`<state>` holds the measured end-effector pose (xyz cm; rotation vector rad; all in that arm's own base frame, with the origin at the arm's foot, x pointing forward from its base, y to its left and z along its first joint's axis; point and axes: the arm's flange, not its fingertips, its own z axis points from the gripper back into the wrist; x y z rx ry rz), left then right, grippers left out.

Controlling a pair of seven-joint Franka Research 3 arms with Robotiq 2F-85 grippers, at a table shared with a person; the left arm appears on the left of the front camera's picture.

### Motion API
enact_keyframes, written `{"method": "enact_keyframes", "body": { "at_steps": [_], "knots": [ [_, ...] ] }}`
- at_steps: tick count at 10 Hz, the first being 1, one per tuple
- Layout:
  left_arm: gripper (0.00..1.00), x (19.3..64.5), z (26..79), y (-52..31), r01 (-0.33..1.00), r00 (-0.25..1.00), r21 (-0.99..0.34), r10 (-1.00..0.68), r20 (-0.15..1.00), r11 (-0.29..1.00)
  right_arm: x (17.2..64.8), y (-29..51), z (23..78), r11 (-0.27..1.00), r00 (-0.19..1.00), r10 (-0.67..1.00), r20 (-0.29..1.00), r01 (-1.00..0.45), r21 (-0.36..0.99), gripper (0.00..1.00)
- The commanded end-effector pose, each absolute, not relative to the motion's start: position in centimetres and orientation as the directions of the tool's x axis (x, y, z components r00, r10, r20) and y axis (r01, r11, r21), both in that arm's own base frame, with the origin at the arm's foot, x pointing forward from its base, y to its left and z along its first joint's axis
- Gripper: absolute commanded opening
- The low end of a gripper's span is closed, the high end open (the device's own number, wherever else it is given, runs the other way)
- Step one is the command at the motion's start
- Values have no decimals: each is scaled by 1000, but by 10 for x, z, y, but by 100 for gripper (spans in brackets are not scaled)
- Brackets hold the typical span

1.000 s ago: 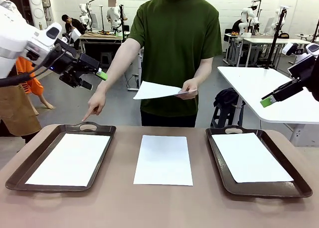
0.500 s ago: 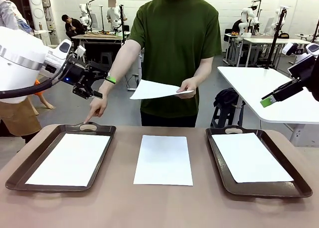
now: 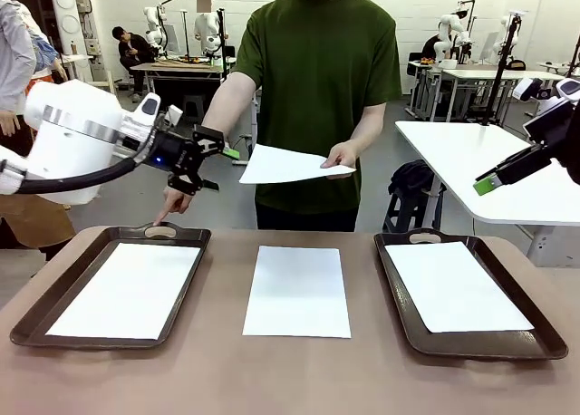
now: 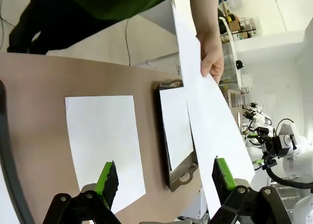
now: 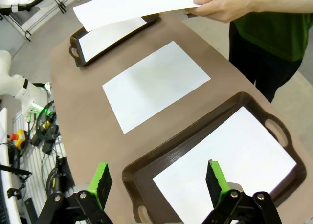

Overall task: Sort the A4 documents.
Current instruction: Receive the A4 Paper.

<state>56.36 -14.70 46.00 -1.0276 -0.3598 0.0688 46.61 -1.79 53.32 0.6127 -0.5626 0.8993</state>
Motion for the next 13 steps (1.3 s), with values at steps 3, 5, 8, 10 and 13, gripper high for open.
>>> {"method": "enact_keyframes", "body": {
  "at_steps": [3, 5, 8, 10, 13],
  "knots": [
    [100, 586, 450, -170, 65, 967, -922, 205, 153, 383, 466, -17, 533, 476, 503, 541, 674, -844, 248, 100],
    [100, 588, 446, -177, 52, 973, -942, 194, 122, 332, 466, -17, 533, 476, 503, 541, 674, -844, 248, 100],
    [100, 595, 427, -190, -33, 992, -959, 130, 4, 280, 466, -17, 533, 476, 503, 541, 674, -844, 248, 100],
    [100, 598, 417, -203, -36, 994, -983, 109, -16, 180, 466, -17, 533, 476, 503, 541, 674, -844, 248, 100],
    [81, 600, 415, -213, 6, 996, -999, 93, 9, 36, 466, -17, 533, 476, 503, 541, 674, -844, 248, 100]
  ]
}}
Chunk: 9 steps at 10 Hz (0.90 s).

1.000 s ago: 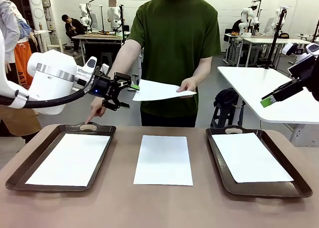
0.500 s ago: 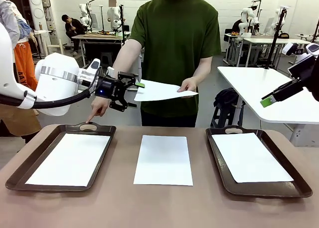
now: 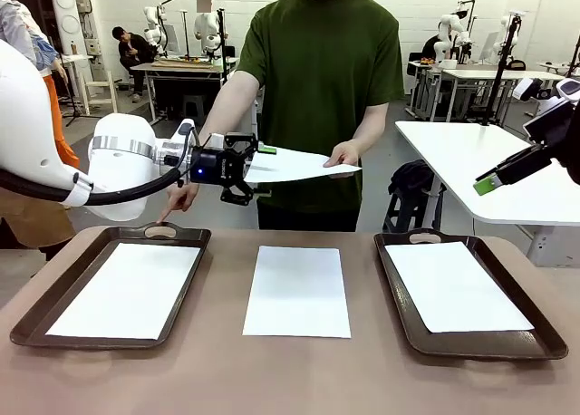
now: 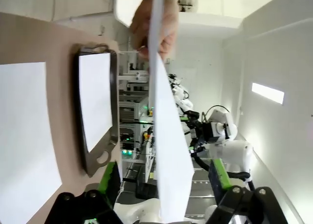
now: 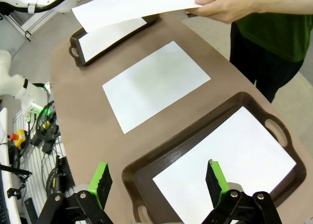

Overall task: Sort the A4 documents.
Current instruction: Receive the A4 Paper.

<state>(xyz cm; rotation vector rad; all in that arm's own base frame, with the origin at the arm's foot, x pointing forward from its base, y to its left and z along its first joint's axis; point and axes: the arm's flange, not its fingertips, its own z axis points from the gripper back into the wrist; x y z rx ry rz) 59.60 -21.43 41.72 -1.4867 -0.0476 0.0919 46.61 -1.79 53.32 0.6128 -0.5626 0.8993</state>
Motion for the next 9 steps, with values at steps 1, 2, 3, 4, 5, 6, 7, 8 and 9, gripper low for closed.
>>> {"method": "enact_keyframes", "body": {
  "at_steps": [1, 2, 3, 4, 5, 6, 7, 8, 9],
  "knots": [
    [80, 599, 415, -212, 4, 996, -999, 88, 7, 38, 466, -17, 533, 476, 503, 541, 674, -844, 248, 100],
    [61, 599, 415, -211, 2, 997, -999, 80, 6, 54, 466, -17, 533, 476, 503, 541, 674, -844, 248, 100],
    [61, 598, 416, -210, 7, 997, -998, 77, 13, 68, 466, -17, 533, 476, 503, 541, 674, -844, 248, 100],
    [42, 598, 417, -210, 13, 997, -997, 75, 19, 77, 466, -17, 533, 476, 503, 541, 674, -844, 248, 100],
    [41, 598, 418, -210, 16, 997, -996, 72, 23, 85, 466, -17, 533, 476, 503, 541, 674, -844, 248, 100],
    [22, 598, 419, -209, 20, 998, -992, 62, 28, 128, 466, -17, 533, 476, 503, 541, 674, -844, 248, 100],
    [21, 599, 421, -209, 24, 998, -992, 63, 32, 126, 466, -17, 533, 476, 503, 541, 674, -844, 248, 100],
    [2, 599, 422, -208, 28, 997, -992, 62, 36, 127, 466, -17, 533, 476, 503, 541, 674, -844, 248, 100],
    [1, 599, 422, -208, 29, 997, -990, 61, 38, 140, 466, -17, 533, 476, 503, 541, 674, -844, 248, 100]
  ]
}}
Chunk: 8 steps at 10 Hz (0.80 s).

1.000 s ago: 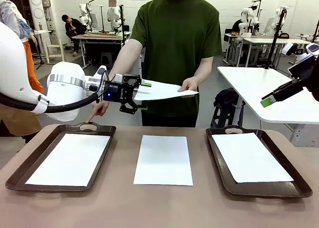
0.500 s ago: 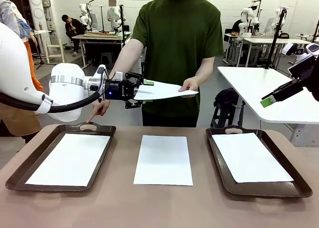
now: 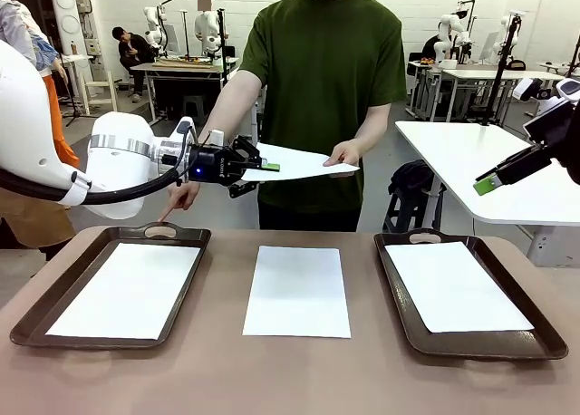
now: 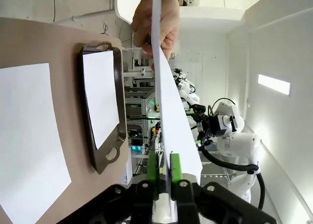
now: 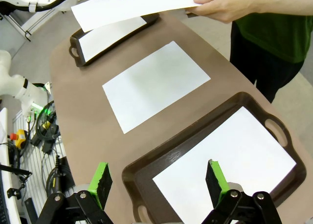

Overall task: Sort the A4 documents.
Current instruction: Receive the A4 Paper.

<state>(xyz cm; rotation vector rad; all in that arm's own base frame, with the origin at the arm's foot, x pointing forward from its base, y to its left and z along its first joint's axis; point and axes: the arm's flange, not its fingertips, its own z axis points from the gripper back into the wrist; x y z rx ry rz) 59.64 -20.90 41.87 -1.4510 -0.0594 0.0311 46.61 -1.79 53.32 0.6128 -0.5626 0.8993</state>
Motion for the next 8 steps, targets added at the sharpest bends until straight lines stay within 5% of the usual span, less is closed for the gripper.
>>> {"method": "enact_keyframes", "body": {
  "at_steps": [1, 8],
  "knots": [
    [0, 598, 422, -208, 28, 997, -990, 66, 38, 139, 466, -17, 533, 476, 503, 541, 674, -844, 248, 100],
    [0, 598, 421, -208, 19, 997, -992, 65, 28, 125, 466, -17, 533, 476, 503, 541, 674, -844, 248, 100]
  ]
}}
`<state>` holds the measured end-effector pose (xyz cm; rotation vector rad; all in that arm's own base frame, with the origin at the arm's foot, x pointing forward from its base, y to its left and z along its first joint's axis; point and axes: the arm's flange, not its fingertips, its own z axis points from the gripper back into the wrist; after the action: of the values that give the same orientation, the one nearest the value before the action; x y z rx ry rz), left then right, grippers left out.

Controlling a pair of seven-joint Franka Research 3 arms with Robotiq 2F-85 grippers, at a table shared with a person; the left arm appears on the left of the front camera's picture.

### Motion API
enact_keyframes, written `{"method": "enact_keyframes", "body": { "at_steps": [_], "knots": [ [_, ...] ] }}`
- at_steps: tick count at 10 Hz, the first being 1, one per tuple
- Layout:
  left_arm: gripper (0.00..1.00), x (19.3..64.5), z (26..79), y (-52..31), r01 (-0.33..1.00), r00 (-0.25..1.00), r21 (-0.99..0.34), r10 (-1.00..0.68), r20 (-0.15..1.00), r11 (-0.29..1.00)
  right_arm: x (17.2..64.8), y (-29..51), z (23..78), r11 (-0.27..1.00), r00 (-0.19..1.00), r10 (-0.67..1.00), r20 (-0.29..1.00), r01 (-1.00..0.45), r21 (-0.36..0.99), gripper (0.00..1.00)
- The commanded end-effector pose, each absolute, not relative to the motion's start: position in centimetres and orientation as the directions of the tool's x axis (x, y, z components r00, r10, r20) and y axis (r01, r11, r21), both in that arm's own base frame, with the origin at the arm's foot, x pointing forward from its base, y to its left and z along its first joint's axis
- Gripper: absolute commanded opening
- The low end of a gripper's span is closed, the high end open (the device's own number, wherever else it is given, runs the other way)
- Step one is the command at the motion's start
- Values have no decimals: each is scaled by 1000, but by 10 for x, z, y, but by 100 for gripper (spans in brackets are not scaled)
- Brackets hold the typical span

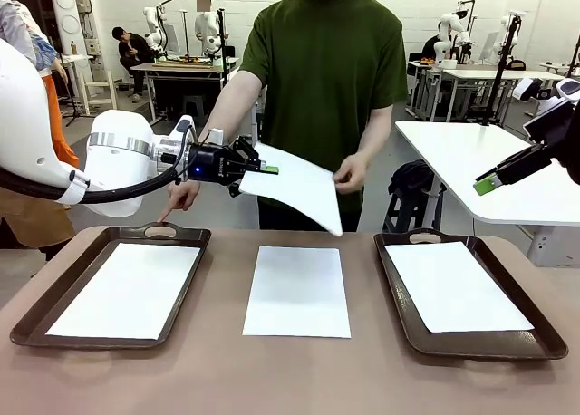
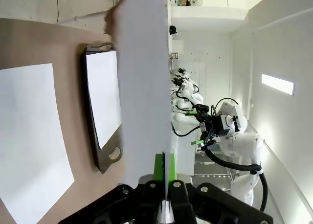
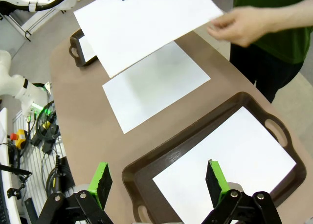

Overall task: Sort the A4 documents.
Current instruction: Receive the A4 Paper, then place the A4 Paper in the designated Handle tray.

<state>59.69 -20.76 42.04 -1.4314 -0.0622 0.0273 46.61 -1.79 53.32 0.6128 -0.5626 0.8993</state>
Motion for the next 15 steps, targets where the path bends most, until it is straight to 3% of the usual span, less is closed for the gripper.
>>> {"method": "enact_keyframes", "body": {
  "at_steps": [1, 9, 12, 15],
  "knots": [
    [0, 598, 421, -208, 19, 997, -992, 65, 28, 125, 466, -17, 533, 476, 503, 541, 674, -844, 248, 100],
    [1, 597, 420, -207, 18, 998, -990, 57, 26, 139, 466, -17, 533, 476, 503, 541, 674, -844, 248, 100],
    [1, 566, 440, -184, 87, 996, -918, -39, 78, 388, 466, -17, 533, 476, 503, 541, 674, -844, 248, 100],
    [1, 546, 444, -133, 77, 995, -844, 7, 96, 530, 466, -17, 533, 476, 503, 541, 674, -844, 248, 100]
  ]
}}
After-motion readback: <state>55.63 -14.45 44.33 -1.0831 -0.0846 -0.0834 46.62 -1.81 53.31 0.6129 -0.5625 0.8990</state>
